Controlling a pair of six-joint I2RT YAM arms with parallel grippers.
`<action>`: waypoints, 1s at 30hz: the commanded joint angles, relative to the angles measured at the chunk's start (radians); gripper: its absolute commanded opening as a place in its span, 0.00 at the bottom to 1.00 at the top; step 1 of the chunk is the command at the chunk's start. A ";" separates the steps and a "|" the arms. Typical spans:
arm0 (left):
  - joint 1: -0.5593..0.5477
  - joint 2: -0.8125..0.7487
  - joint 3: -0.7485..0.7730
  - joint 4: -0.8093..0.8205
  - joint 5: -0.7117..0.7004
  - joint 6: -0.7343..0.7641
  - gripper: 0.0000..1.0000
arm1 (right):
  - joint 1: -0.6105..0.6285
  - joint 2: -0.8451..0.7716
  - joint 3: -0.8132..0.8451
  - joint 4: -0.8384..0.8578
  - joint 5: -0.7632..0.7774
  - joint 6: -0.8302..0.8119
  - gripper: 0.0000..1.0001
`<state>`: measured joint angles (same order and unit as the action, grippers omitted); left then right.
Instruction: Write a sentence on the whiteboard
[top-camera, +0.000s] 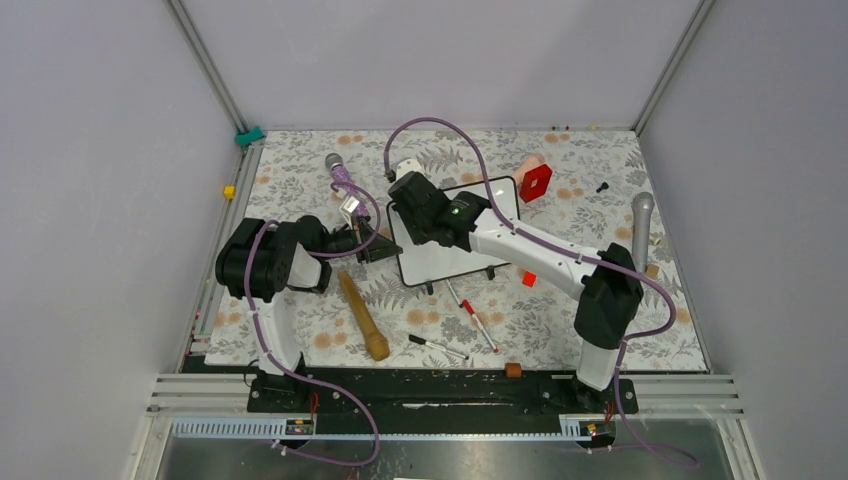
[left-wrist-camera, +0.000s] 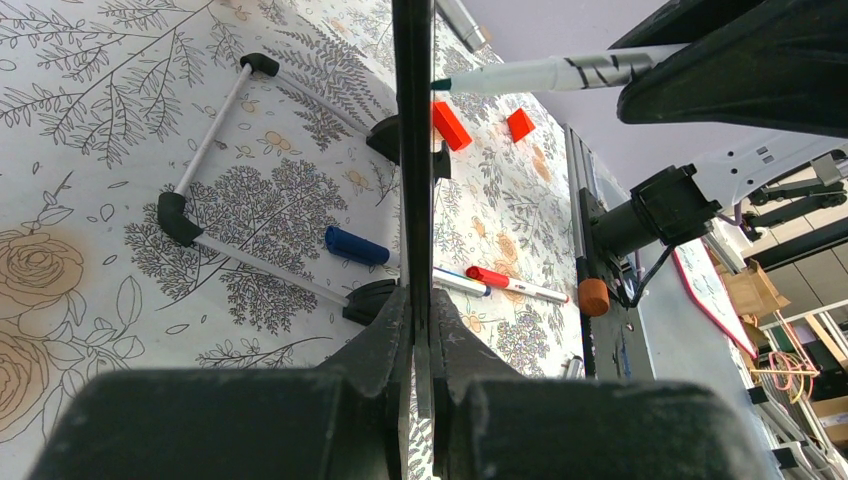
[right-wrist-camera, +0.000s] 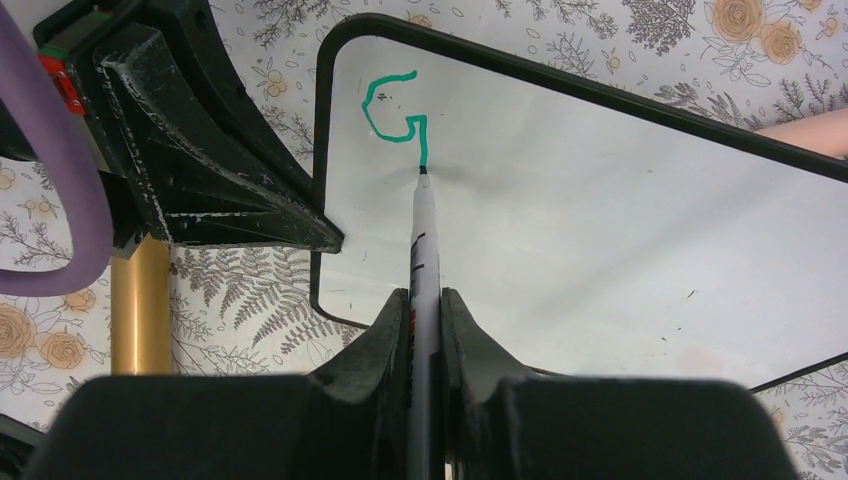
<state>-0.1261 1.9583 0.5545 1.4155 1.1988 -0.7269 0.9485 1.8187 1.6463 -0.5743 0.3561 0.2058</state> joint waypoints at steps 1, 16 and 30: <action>0.000 -0.031 -0.008 0.060 0.026 0.052 0.00 | -0.002 -0.071 0.011 0.007 0.013 -0.008 0.00; 0.001 -0.032 -0.008 0.059 0.027 0.050 0.00 | -0.015 -0.239 -0.130 0.103 0.024 -0.014 0.00; 0.007 -0.028 -0.013 0.061 0.018 0.050 0.00 | -0.051 -0.278 -0.223 0.221 0.032 -0.003 0.00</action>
<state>-0.1253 1.9564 0.5537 1.4235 1.2041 -0.7254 0.9150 1.5818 1.4528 -0.4431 0.3584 0.2062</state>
